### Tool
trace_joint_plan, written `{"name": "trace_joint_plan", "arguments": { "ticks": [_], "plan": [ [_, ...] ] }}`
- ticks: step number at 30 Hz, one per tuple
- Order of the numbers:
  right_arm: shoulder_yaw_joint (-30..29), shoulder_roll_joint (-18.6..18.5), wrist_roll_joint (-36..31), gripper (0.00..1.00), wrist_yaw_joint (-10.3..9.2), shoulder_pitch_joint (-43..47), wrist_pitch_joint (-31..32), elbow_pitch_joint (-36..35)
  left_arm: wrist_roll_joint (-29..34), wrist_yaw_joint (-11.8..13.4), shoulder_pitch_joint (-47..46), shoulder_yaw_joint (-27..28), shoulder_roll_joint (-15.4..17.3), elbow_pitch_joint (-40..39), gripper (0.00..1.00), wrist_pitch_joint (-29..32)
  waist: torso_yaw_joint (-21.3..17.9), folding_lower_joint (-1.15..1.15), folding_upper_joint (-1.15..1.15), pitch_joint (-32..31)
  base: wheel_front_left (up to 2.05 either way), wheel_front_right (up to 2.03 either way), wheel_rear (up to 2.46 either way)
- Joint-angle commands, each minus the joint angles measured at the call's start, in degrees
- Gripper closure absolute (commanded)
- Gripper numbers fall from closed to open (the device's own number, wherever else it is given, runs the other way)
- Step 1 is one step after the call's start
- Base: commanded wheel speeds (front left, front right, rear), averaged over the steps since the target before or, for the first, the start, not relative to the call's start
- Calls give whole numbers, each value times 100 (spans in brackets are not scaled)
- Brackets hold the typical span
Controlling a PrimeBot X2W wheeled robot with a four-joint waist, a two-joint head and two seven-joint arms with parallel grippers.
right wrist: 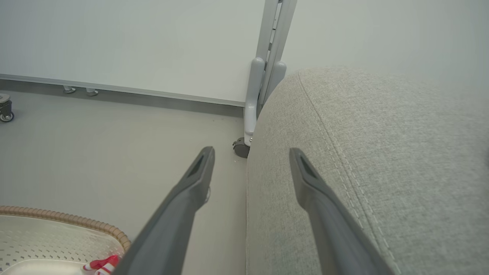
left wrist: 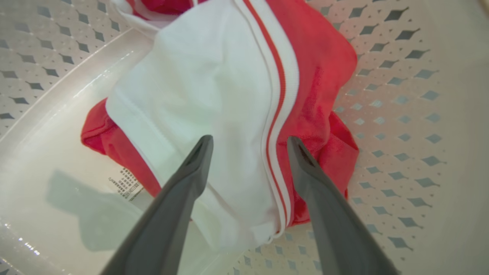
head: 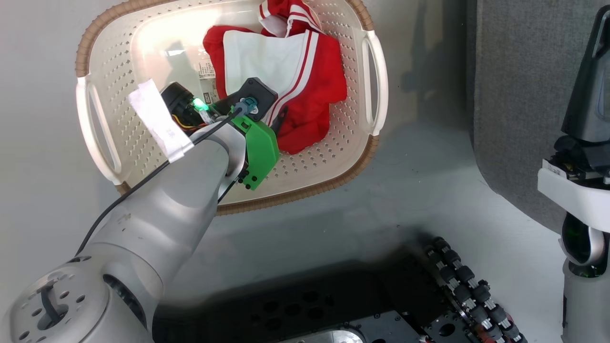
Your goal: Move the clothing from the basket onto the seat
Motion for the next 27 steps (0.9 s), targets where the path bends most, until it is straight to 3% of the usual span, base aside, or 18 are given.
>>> {"name": "trace_joint_plan", "arguments": {
  "ticks": [1, 4, 5, 6, 7, 27],
  "plan": [
    [-27, -31, -41, 0, -6, 79, -2, -45, -59, -6, -31, -3, 19, -11, 0, -104, 13, 0, 0, -2, 0, 0, 0],
    [-84, -69, -50, 0, -6, 84, -3, -98, -71, -4, 85, -45, 19, -59, 0, -172, 19, 0, 0, -6, 0, 0, 0],
    [-102, -75, -45, 0, -6, 93, -2, -109, -97, -4, 119, -55, 20, -82, 40, -159, 22, 0, 0, -8, 0, 0, 0],
    [-123, -84, -42, 0, -6, 98, -2, -122, -110, -4, 126, -67, 20, -108, 73, -152, 30, 0, 0, -7, 0, 0, 0],
    [-134, -90, -44, 0, -6, 96, -2, -132, -113, -5, 131, -80, 22, -130, 100, -150, 36, 0, 0, -6, 0, 0, 0],
    [-21, 18, 60, 0, -6, -295, -2, 29, -64, -6, 10, -201, 22, -20, 100, -425, 0, 0, 0, -281, 0, 0, 0]
  ]
}}
